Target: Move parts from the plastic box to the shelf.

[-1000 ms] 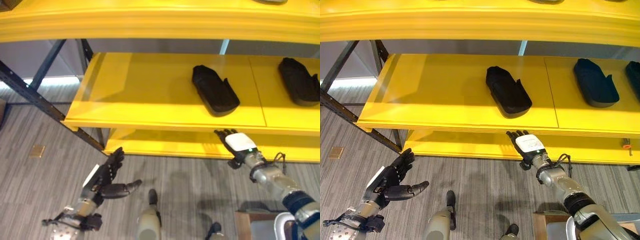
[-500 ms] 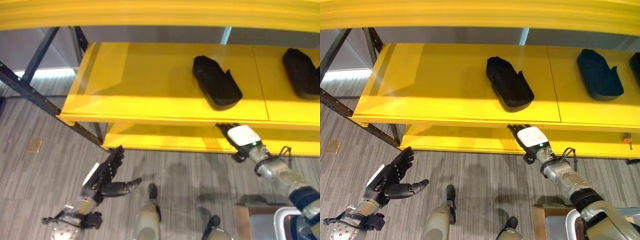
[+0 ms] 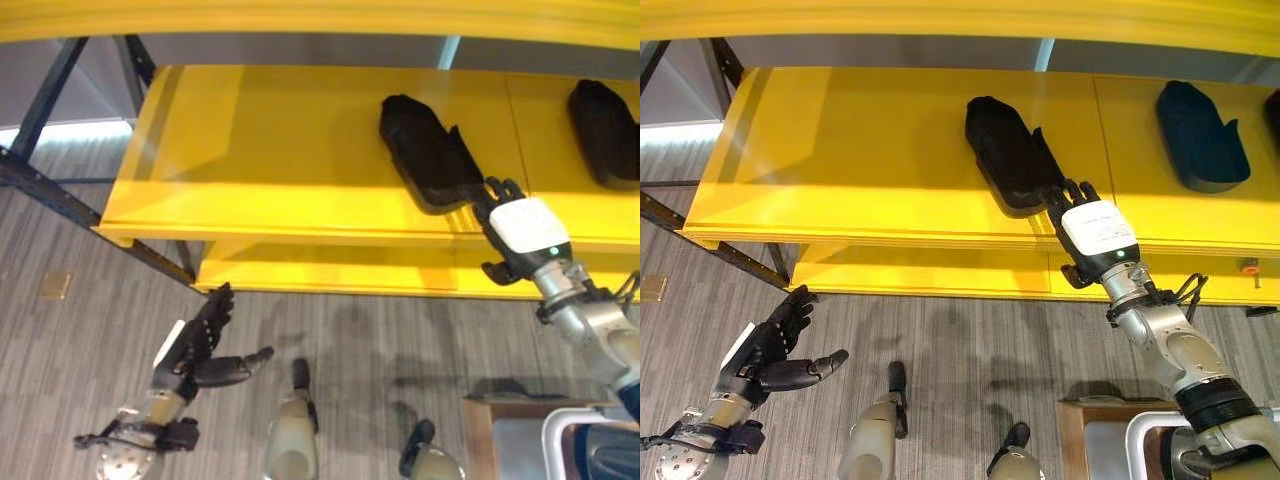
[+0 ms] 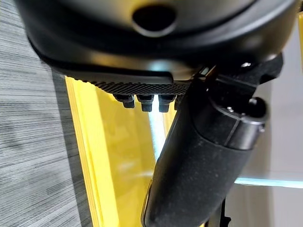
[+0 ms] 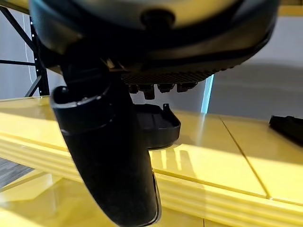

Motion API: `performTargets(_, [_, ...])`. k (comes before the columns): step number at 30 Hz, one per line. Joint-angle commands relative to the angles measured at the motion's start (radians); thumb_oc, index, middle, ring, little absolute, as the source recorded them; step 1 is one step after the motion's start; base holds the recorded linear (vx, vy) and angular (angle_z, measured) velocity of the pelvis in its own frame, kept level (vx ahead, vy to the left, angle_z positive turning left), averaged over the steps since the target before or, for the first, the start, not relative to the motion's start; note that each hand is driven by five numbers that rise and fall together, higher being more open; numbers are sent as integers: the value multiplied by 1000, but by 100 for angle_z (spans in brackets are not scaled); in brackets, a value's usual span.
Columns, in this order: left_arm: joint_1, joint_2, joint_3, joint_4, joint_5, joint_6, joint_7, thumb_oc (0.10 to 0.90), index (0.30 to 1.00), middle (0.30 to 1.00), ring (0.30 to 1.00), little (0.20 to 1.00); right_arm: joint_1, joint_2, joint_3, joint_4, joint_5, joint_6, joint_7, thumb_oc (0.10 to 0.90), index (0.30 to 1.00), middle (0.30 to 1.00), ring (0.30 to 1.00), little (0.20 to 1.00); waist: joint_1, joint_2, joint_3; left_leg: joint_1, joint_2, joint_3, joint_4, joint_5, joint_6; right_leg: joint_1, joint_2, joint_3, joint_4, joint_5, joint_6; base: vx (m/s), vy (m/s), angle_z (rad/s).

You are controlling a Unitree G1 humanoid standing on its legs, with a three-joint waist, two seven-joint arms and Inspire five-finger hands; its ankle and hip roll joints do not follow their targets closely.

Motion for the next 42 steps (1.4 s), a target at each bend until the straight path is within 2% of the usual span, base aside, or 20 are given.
performTargets(1, [12, 5, 63, -102, 15, -108, 13, 900, 1000, 1000, 1000, 1000, -80, -49, -44, -49, 16, -11, -63, 900, 1000, 1000, 1000, 1000, 4, -32, -76, -1, 80, -47, 49, -9, -40, -60, -5, 70, 0, 114, -14, 0, 0, 0])
performTargets(9, [11, 9, 63, -101, 20, -109, 14, 900, 1000, 1000, 1000, 1000, -93, -54, -25, -26, 16, -12, -51, 900, 1000, 1000, 1000, 1000, 4, -35, -72, -5, 82, -50, 53, -7, -41, -65, -3, 71, 6, 113, -15, 0, 0, 0])
performTargets(17, [14, 15, 62, -96, 16, -113, 11, 900, 1000, 1000, 1000, 1000, -143, -45, 31, 70, 20, 1, -52, 900, 1000, 1000, 1000, 1000, 8, -34, -65, -8, 83, -49, 51, -6, -43, -72, -1, 74, 8, 114, -17, 0, -1, 0])
performTargets(24, [12, 32, 55, -98, 12, -116, 13, 900, 1000, 1000, 1000, 1000, -243, -40, 112, 165, 24, 21, -52, 900, 1000, 1000, 1000, 1000, 19, -15, -32, -22, 79, -56, 63, -6, -43, -92, -7, 83, 27, 111, -18, -11, 0, -2])
performTargets(42, [-17, 35, 36, -91, 8, -122, 31, 900, 1000, 1000, 1000, 1000, -369, -42, 179, 242, 42, 45, -64, 900, 1000, 1000, 1000, 1000, 25, 11, 22, -63, 77, -60, 94, -16, -42, -142, -18, 98, 68, 101, -20, 0, 0, 0])
